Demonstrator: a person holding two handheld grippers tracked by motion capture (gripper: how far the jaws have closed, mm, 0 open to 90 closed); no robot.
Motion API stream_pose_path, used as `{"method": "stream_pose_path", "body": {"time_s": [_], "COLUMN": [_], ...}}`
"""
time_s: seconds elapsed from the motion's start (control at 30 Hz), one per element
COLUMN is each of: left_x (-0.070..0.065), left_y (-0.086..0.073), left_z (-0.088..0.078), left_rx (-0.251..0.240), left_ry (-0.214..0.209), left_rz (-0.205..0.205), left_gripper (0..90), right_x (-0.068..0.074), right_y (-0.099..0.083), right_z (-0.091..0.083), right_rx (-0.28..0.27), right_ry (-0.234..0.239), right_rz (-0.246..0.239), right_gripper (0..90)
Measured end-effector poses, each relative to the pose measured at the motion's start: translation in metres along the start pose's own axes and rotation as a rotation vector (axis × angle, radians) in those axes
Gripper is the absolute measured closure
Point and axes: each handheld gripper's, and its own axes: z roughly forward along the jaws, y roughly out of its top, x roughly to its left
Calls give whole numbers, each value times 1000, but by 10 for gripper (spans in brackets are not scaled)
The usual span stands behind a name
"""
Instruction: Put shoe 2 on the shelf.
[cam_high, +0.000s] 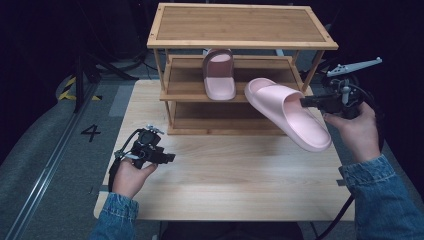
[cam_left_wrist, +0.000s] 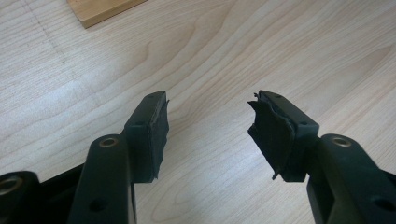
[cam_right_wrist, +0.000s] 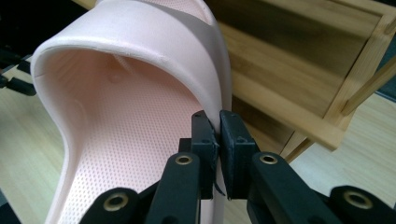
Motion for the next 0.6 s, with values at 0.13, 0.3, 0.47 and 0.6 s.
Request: {"method": "stream_pose_path", "body": {"time_s": [0.13,0.3,0.47,0.6], "left_x": [1,2,3,4], "left_y": [-1,-2,-2,-3], "left_z": [-1,-1,-2,-3], "left_rx": [-3,-3,-4,-11], "left_ry": [2,2,-3,-2], "left_rz": [-4,-4,-7,-8], "left_gripper": [446,447,446,447], "right_x": [-2,-3,-7,-10], "right_y": [13,24,35,41], "right_z": [7,17,35,47], "right_rx": [2,3,17,20], "right_ry": [-16,-29,-65,-92], "right_rz": [-2,-1,15,40], "right_gripper": [853,853,853,853]}}
